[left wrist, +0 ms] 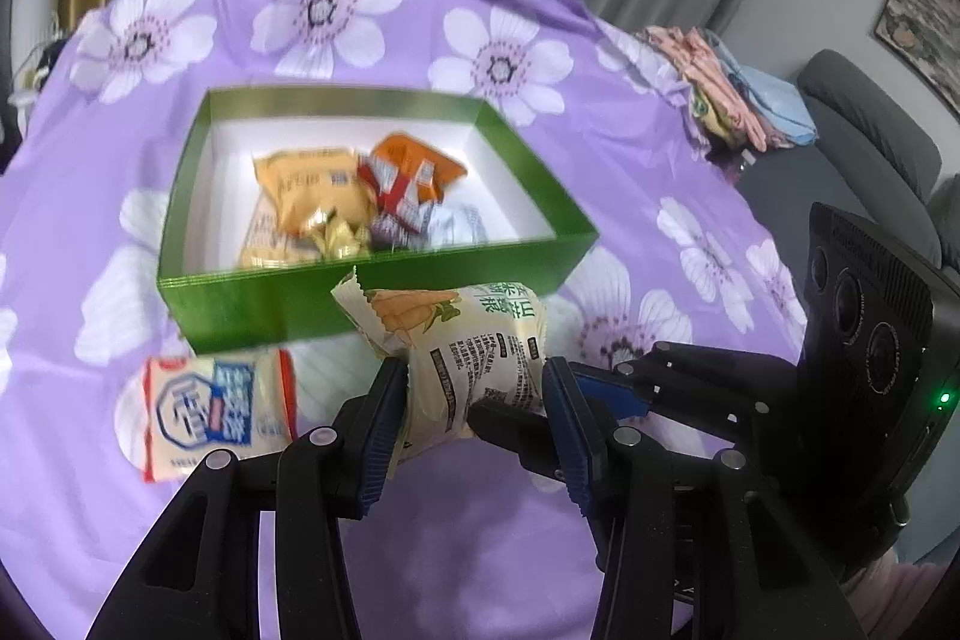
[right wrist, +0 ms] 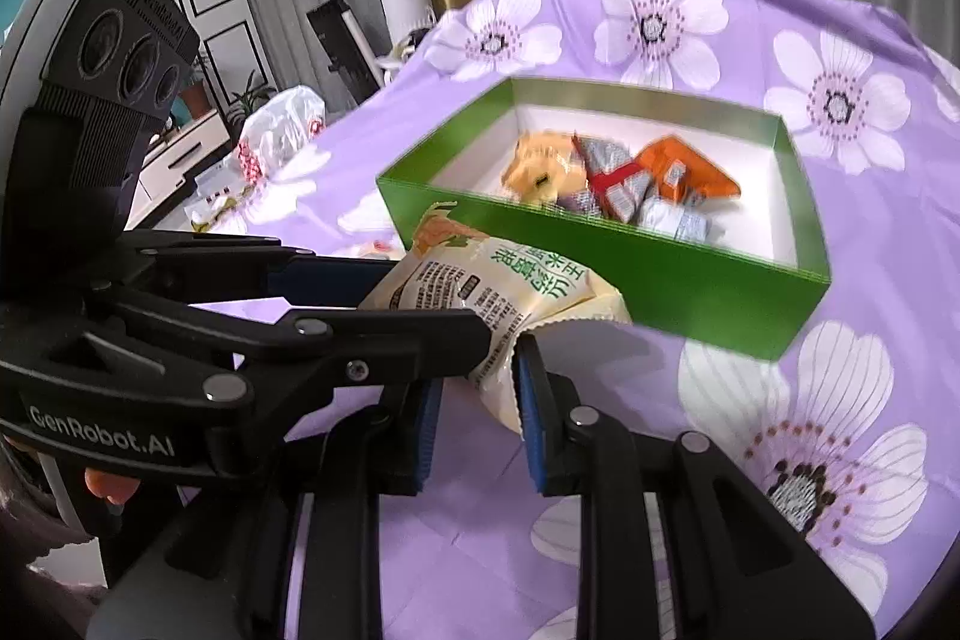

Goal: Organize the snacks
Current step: 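Lift the white-and-green packet with the left tool into the green box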

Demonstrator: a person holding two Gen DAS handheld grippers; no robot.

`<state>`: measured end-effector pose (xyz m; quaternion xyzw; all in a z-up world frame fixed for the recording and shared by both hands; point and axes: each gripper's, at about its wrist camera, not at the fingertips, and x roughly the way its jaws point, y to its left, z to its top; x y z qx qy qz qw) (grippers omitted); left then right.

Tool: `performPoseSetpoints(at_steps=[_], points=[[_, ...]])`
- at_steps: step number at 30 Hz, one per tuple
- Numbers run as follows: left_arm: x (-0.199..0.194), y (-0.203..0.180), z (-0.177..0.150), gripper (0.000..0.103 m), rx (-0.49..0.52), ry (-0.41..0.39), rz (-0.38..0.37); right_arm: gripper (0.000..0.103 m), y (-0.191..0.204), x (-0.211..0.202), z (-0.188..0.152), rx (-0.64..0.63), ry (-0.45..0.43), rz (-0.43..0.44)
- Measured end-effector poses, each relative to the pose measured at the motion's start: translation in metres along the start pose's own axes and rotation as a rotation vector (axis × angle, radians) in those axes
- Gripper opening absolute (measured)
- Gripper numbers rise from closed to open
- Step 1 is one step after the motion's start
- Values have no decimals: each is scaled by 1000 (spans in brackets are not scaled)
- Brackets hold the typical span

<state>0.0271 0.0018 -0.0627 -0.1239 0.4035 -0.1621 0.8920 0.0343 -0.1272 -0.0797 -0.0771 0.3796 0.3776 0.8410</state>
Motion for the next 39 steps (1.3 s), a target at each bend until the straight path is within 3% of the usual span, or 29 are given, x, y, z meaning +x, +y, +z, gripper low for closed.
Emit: performPoseSetpoints(at_steps=[17, 21, 27, 39], points=[[-3, -2, 88, 47, 52, -96, -14, 25, -26, -12, 75, -50, -142, -67], [9, 6, 108, 47, 33, -87, -27, 25, -38, -7, 94, -39, -159, -66], [40, 25, 108, 47, -25, -31, -24, 25, -51, 16, 101, -26, -117, -68], [81, 41, 91, 47, -54, 67, 33, 28, -66, 66, 80, 43, 6, -51]])
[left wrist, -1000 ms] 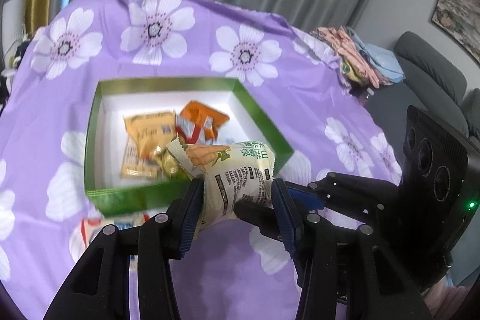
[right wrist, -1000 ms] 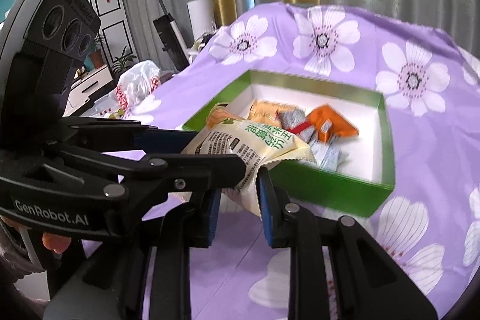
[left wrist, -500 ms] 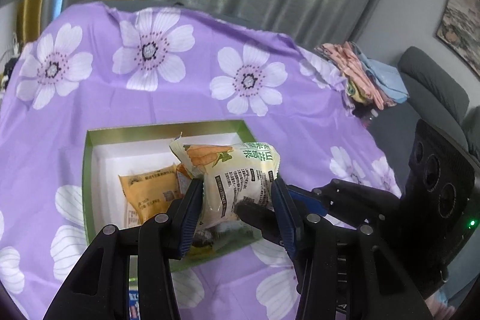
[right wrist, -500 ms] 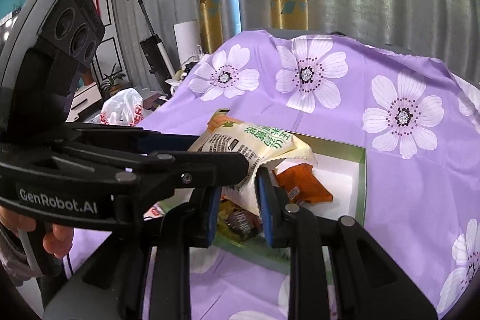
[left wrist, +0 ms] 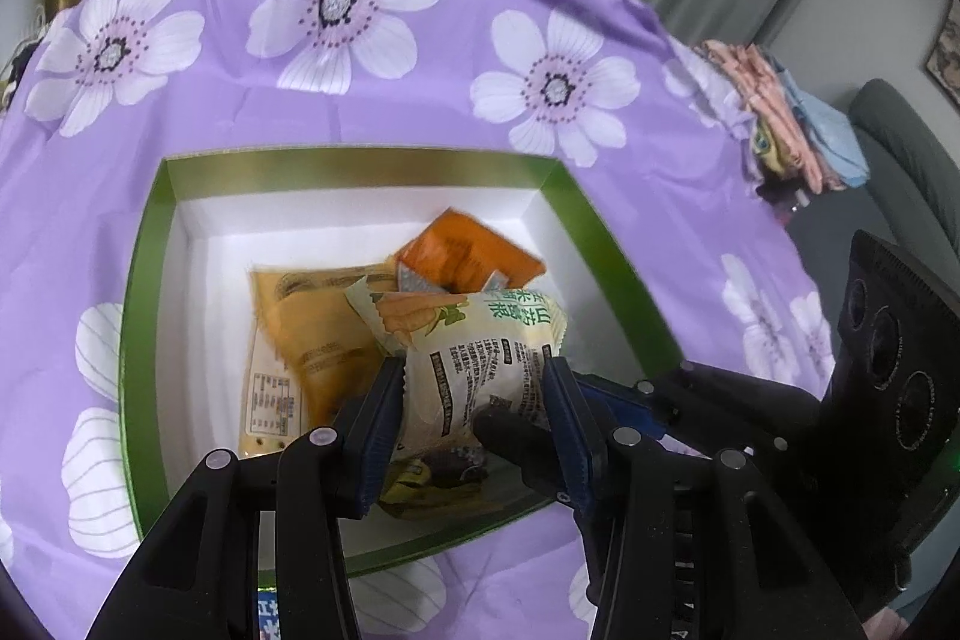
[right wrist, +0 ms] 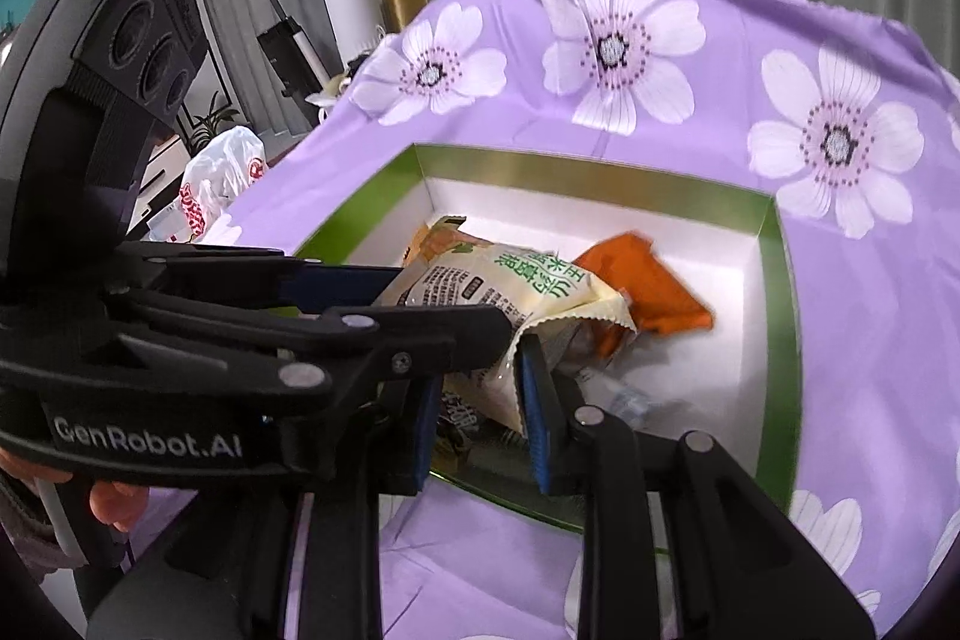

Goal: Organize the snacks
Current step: 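Open the left tool and withdraw it from the box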

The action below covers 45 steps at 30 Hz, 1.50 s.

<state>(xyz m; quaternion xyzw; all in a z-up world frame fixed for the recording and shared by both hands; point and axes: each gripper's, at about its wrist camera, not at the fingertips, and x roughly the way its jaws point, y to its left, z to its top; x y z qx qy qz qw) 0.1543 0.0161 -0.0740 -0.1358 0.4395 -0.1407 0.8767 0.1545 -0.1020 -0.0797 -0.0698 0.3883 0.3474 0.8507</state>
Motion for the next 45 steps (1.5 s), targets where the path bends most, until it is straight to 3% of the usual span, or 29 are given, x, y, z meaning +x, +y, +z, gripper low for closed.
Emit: performPoseSetpoints(at_steps=[4, 8, 14, 18, 23, 26, 36, 45], points=[[5, 4, -1, 47, -16, 4, 10, 29, -1, 6, -4, 12, 18, -14], [3, 5, 0, 47, -25, 0, 22, 42, -2, 5, -4, 20, 8, -11], [-12, 8, -2, 47, -38, -18, 35, 51, -1, -6, -5, 31, -6, -28], [-27, 11, -6, 59, -48, -37, 57, 56, 0, -18, -9, 32, -21, -41], [-50, 21, -16, 59, -80, -55, 79, 65, 3, -42, -19, 49, -54, -48], [-68, 30, -26, 79, -100, -70, 97, 72, 4, -56, -25, 61, -77, -48], [-110, 54, -69, 79, -159, -99, 165, 72, 15, -84, -48, 70, -88, -50], [-115, 75, -114, 79, -251, -44, 194, 72, 29, -81, -71, 74, -38, -26]])
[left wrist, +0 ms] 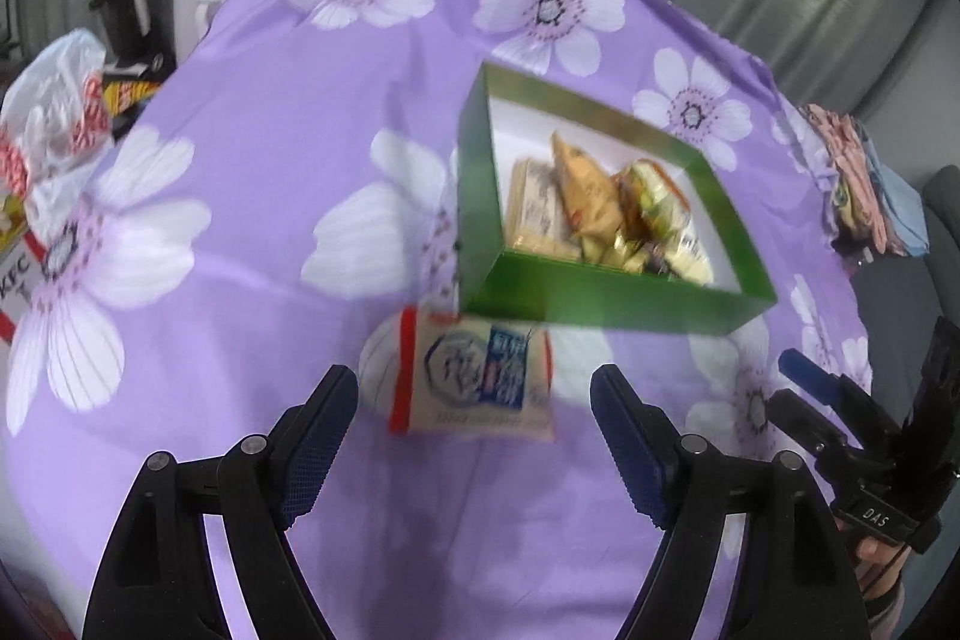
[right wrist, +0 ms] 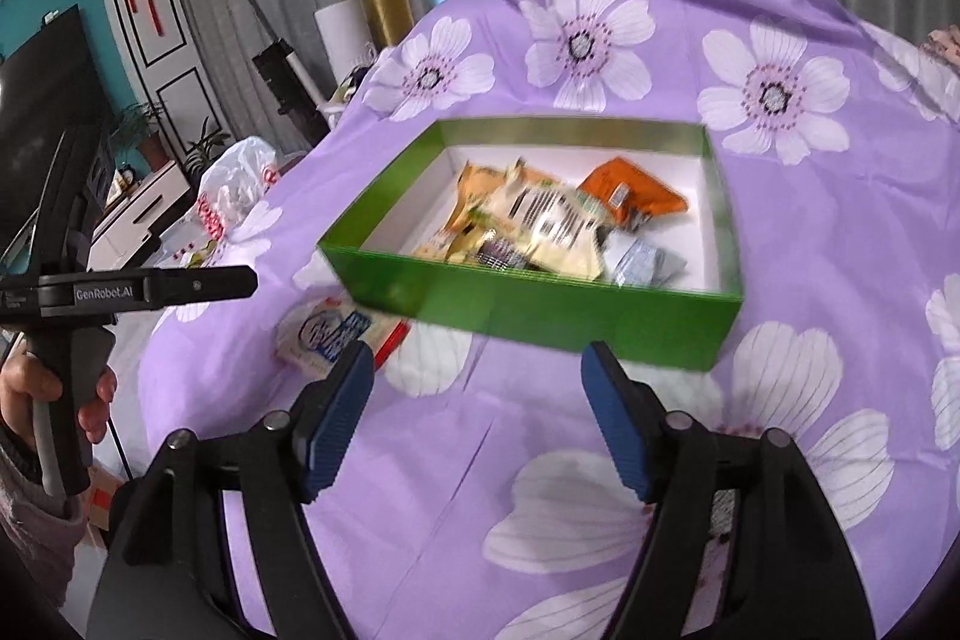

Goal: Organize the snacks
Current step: 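Reach the left tool to the white-red-blue packet and grasp it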

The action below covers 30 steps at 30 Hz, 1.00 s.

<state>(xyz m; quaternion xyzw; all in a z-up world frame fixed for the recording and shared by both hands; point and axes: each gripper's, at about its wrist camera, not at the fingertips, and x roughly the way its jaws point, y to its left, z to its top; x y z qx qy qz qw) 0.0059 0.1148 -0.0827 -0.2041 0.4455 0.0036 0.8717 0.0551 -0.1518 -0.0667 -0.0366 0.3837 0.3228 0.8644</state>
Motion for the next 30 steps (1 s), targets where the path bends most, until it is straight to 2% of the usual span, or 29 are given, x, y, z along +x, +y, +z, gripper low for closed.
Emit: performPoseSetpoints(at_steps=[8, 14, 21, 30], points=[[9, 14, -21, 79, -43, 19, -67, 72, 22, 21, -18, -11, 80, 55], [19, 21, -25, 79, -48, 23, -101, 72, 43, 46, -27, -25, 134, 136], [31, 29, -21, 79, -53, 33, -121, 60, 60, 75, -27, -52, 186, 179], [45, 31, -11, 79, -56, 26, -119, 49, 64, 100, -20, -57, 213, 189]])
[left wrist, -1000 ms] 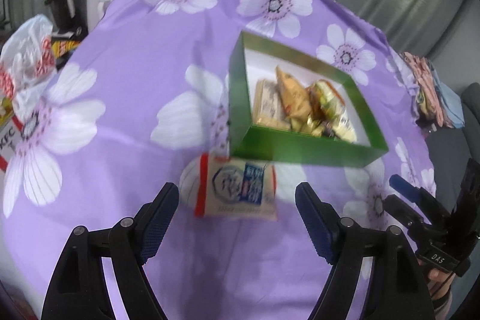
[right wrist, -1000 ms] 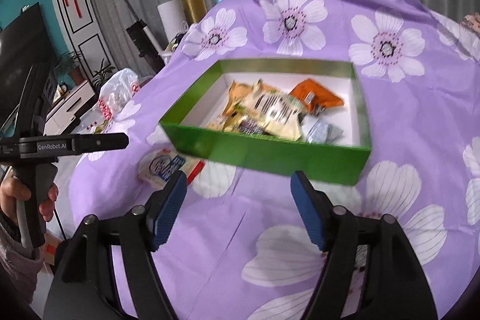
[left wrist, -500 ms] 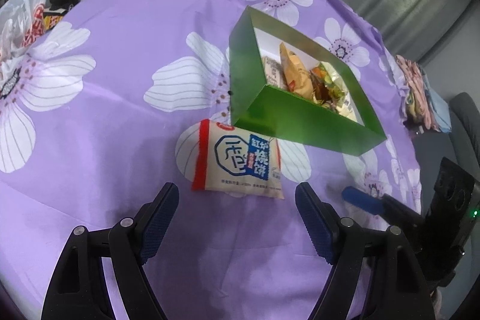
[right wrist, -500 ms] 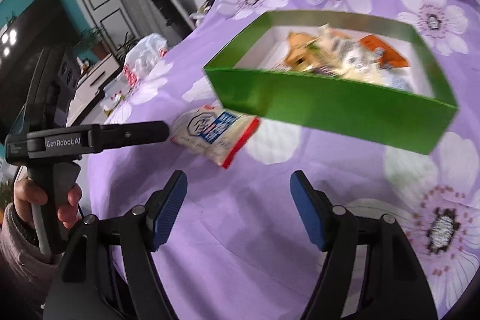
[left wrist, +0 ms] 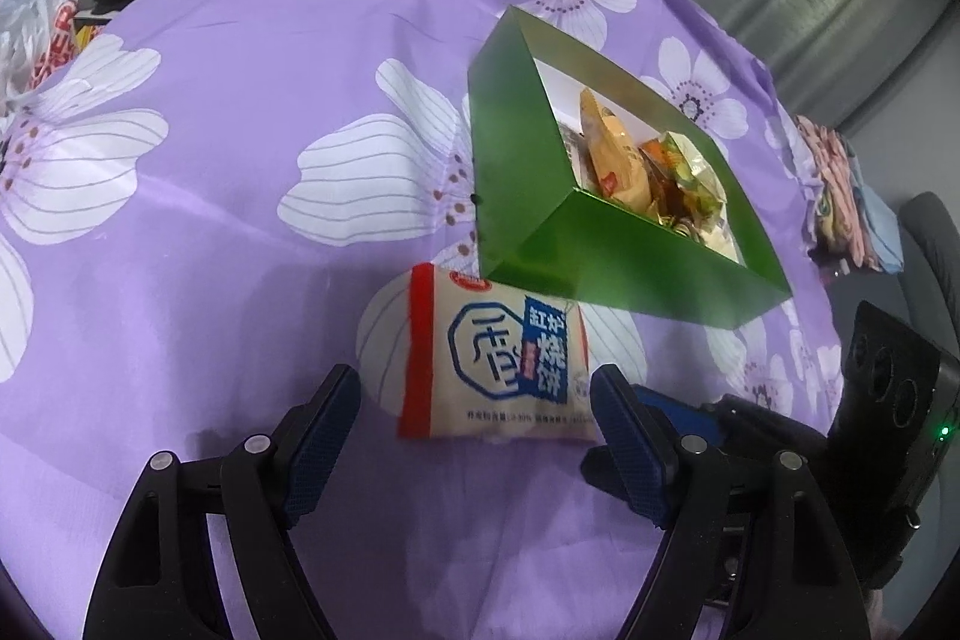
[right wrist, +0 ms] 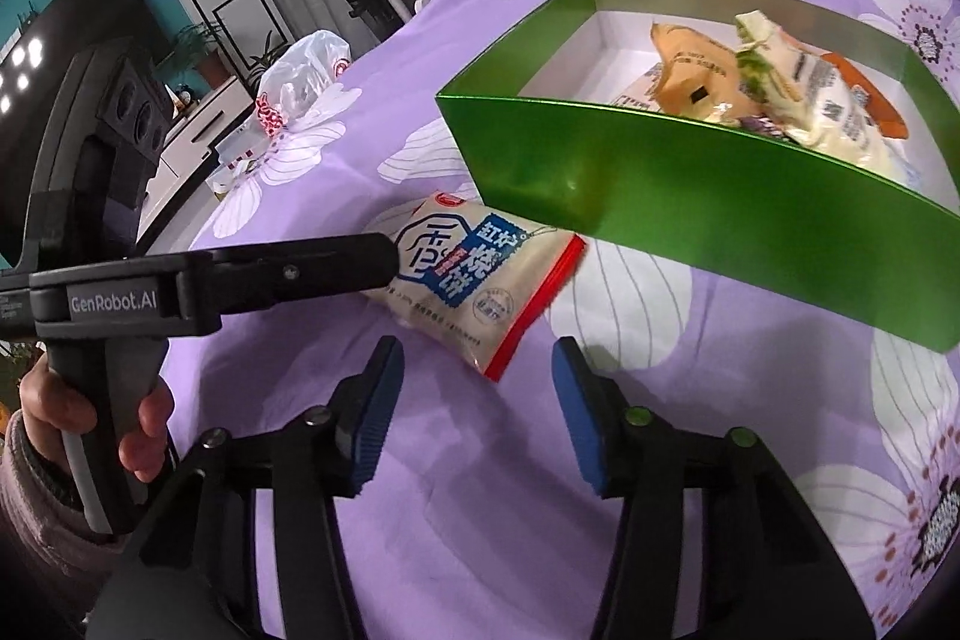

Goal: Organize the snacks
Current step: 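Reach the left tool to the white-red-blue packet and grasp it, then carry the white-red-blue packet with the left tool over the green box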

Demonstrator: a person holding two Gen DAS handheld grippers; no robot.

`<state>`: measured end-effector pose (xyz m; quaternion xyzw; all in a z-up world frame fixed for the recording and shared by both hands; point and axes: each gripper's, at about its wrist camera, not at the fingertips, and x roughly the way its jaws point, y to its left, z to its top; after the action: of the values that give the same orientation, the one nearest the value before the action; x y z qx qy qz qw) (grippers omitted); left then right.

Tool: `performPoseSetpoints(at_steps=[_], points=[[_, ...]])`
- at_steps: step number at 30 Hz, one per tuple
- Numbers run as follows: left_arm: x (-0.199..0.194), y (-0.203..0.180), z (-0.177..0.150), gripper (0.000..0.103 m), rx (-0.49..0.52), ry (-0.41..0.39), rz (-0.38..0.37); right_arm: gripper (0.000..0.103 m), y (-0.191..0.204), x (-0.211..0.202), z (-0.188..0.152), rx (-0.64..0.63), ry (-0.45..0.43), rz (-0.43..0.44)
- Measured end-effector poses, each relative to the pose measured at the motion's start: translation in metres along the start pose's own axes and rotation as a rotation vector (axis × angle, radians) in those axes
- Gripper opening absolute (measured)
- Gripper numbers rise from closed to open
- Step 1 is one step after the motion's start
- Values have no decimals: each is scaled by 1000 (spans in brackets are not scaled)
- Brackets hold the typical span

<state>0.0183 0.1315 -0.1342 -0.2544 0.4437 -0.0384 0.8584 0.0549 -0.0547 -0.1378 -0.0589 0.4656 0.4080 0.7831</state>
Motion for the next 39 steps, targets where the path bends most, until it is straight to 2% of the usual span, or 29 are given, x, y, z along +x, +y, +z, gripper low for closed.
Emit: performPoseSetpoints(at_steps=[6, 9, 14, 16, 19, 20, 22, 24, 26, 39], points=[[8, -3, 5, 75, 21, 8, -7, 46, 0, 14, 8, 0, 13, 7], [12, -4, 6, 60, 30, 25, -16, 46, -1, 18, 10, 6, 17, 11], [15, -4, 6, 59, 34, 31, -14, 46, 0, 23, 12, -1, 21, 12], [16, -3, 6, 48, 34, 36, -3, 47, -1, 24, 13, 3, 25, 17], [17, -4, 5, 43, 43, 41, 2, 45, -1, 27, 15, -1, 29, 33], [17, -5, 5, 41, 49, 41, 7, 41, 0, 28, 15, -5, 28, 37], [17, -7, 4, 40, 58, 39, 17, 37, 2, 29, 14, -11, 28, 44], [15, -8, 4, 40, 59, 32, 22, 28, 5, 28, 14, -22, 23, 46], [13, -11, 2, 40, 69, 28, 26, 25, 6, 26, 12, -25, 15, 52], [-17, -34, -8, 40, 119, -24, 6, 16, 12, -3, 2, -24, -38, 42]])
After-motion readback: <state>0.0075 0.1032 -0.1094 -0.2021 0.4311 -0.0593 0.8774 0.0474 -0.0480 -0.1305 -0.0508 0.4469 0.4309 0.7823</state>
